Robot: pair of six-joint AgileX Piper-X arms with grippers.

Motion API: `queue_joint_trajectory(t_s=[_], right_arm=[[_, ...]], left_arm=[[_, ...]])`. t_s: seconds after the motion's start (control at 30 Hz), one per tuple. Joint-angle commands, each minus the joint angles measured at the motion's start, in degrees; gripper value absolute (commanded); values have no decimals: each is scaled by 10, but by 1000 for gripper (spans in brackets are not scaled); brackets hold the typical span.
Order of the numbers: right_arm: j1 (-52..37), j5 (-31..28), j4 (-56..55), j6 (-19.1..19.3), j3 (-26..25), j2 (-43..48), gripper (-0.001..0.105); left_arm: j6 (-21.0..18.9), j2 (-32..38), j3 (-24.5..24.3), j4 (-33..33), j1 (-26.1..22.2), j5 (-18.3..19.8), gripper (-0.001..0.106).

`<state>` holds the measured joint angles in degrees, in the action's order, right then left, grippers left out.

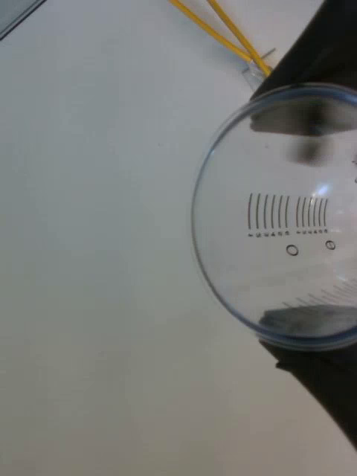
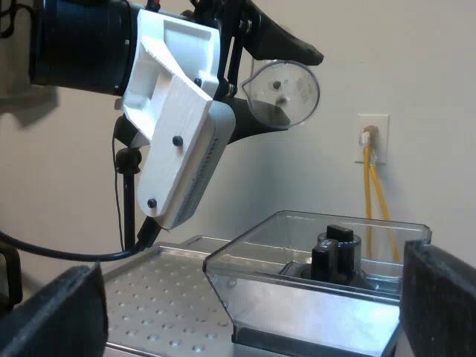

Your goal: Pour the beans into the coffee machine

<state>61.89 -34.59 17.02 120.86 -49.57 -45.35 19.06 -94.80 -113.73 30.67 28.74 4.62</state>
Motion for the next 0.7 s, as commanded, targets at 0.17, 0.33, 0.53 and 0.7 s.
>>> queue_joint_trajectory(t_s=[0.17,0.33,0.53,0.7], right_arm=[[1,1,7,-2,-6,5,80],[1,1,7,-2,-6,5,80],[1,1,7,-2,-6,5,80],[1,1,7,-2,-6,5,80]], left_arm=[[75,1,-6,-10,4,4,5],[82,1,-6,-10,4,4,5],[82,1,-6,-10,4,4,5],[82,1,-6,-10,4,4,5]])
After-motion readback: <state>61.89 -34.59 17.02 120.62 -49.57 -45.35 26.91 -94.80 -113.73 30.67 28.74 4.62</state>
